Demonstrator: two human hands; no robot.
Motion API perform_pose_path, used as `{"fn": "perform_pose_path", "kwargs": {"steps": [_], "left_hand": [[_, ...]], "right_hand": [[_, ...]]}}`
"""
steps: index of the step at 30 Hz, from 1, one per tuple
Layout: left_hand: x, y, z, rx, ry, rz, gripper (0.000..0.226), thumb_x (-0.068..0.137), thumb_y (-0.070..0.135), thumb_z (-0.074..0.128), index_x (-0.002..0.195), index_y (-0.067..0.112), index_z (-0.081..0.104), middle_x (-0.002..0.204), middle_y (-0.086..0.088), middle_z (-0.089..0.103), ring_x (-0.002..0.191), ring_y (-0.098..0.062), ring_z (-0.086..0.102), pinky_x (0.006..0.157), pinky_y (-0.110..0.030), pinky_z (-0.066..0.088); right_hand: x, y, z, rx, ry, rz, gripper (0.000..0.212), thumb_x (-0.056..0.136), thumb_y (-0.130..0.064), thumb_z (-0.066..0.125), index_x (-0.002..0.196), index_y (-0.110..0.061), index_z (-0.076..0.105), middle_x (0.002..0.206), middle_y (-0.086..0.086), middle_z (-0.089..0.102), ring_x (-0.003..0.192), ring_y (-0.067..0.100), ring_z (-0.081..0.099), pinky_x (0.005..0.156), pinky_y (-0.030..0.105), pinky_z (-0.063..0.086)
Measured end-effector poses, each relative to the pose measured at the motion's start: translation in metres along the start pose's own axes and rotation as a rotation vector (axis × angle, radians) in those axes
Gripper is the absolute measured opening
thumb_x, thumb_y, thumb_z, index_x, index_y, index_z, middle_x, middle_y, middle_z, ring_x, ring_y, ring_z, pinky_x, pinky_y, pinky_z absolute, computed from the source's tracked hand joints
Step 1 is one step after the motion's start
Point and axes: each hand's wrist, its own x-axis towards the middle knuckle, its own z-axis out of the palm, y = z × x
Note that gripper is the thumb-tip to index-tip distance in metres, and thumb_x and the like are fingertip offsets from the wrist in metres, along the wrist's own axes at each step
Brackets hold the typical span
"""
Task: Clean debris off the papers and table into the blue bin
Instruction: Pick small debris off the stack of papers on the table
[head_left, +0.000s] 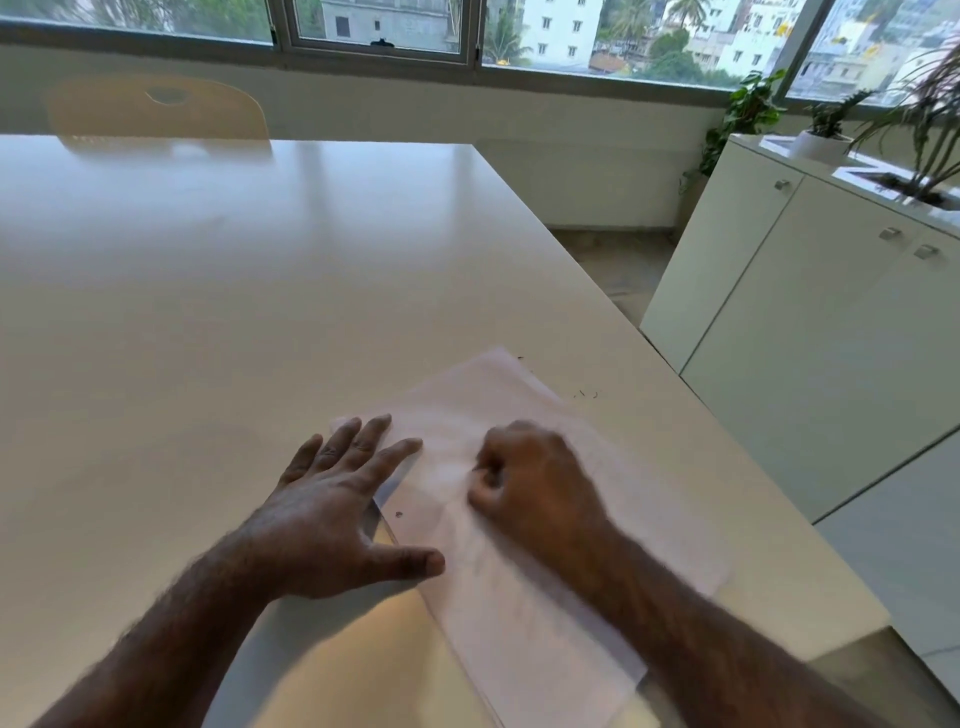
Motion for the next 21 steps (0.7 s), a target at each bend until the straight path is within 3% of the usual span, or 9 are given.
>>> {"fn": "perform_pose_path", "kwargs": {"steps": [3, 8, 10, 13, 15, 18, 19, 21], "left_hand": [[0.002, 0.001, 0.0, 0.03, -0.014, -0.008, 0.117, 0.054, 0.097, 0.039, 0.147, 0.051, -0.014, 0.151, 0.017, -0.036, 0.136, -0.007, -0.039, 0.114, -0.034, -0.021], [0.0, 0.002, 0.0, 0.049, -0.016, -0.01, 0.118, 0.054, 0.097, 0.037, 0.147, 0.048, -0.018, 0.15, 0.015, -0.038, 0.135, -0.007, -0.041, 0.114, -0.034, -0.022], [0.001, 0.002, 0.0, 0.052, -0.01, -0.007, 0.116, 0.057, 0.095, 0.04, 0.147, 0.049, -0.016, 0.15, 0.016, -0.037, 0.135, -0.007, -0.04, 0.114, -0.033, -0.022], [0.002, 0.002, 0.001, 0.054, -0.018, -0.004, 0.115, 0.059, 0.094, 0.041, 0.147, 0.048, -0.016, 0.151, 0.015, -0.037, 0.136, -0.008, -0.039, 0.115, -0.035, -0.021], [0.001, 0.001, 0.003, 0.055, -0.016, -0.005, 0.117, 0.057, 0.095, 0.04, 0.147, 0.047, -0.017, 0.151, 0.014, -0.037, 0.136, -0.009, -0.04, 0.115, -0.036, -0.021], [0.0, -0.001, 0.001, 0.062, -0.009, -0.017, 0.117, 0.059, 0.094, 0.041, 0.147, 0.047, -0.019, 0.151, 0.013, -0.039, 0.135, -0.01, -0.041, 0.115, -0.036, -0.021], [0.001, 0.0, 0.0, 0.066, -0.015, -0.016, 0.116, 0.059, 0.093, 0.041, 0.147, 0.047, -0.02, 0.15, 0.013, -0.039, 0.135, -0.01, -0.041, 0.115, -0.035, -0.021], [0.002, 0.0, 0.0, 0.072, -0.016, -0.01, 0.115, 0.06, 0.093, 0.041, 0.146, 0.048, -0.019, 0.15, 0.014, -0.039, 0.135, -0.009, -0.041, 0.114, -0.034, -0.022]], "right_hand": [[0.019, 0.03, -0.013, -0.134, 0.169, 0.202, 0.011, 0.079, -0.022, 0.059, 0.081, -0.014, 0.067, 0.08, -0.002, 0.056, 0.067, 0.016, 0.054, 0.055, 0.021, 0.036], [-0.011, -0.026, 0.013, 0.041, -0.099, -0.164, 0.011, 0.077, -0.021, 0.062, 0.081, -0.014, 0.07, 0.083, 0.001, 0.061, 0.073, 0.016, 0.059, 0.067, 0.026, 0.05], [0.008, 0.0, 0.006, -0.009, -0.018, -0.051, 0.01, 0.073, -0.02, 0.064, 0.075, -0.012, 0.069, 0.079, 0.001, 0.06, 0.073, 0.02, 0.061, 0.064, 0.023, 0.049], [0.035, 0.053, -0.021, -0.198, 0.197, 0.239, 0.013, 0.071, -0.022, 0.066, 0.073, -0.01, 0.069, 0.075, 0.002, 0.058, 0.075, 0.025, 0.063, 0.053, 0.019, 0.033], [0.027, 0.037, -0.015, -0.157, 0.245, 0.146, 0.016, 0.07, -0.024, 0.061, 0.07, -0.01, 0.068, 0.075, 0.003, 0.061, 0.071, 0.025, 0.063, 0.055, 0.022, 0.036], [-0.004, -0.013, 0.011, 0.002, 0.005, -0.13, 0.015, 0.073, -0.024, 0.057, 0.072, -0.014, 0.068, 0.076, -0.002, 0.061, 0.067, 0.016, 0.059, 0.061, 0.029, 0.051], [-0.003, -0.009, 0.012, 0.014, -0.031, -0.129, 0.015, 0.073, -0.024, 0.057, 0.073, -0.014, 0.068, 0.077, -0.002, 0.061, 0.068, 0.016, 0.059, 0.064, 0.03, 0.052], [0.016, 0.023, 0.002, -0.02, 0.089, 0.018, 0.017, 0.069, -0.025, 0.056, 0.07, -0.014, 0.068, 0.075, 0.002, 0.062, 0.071, 0.022, 0.062, 0.064, 0.029, 0.051]]}}
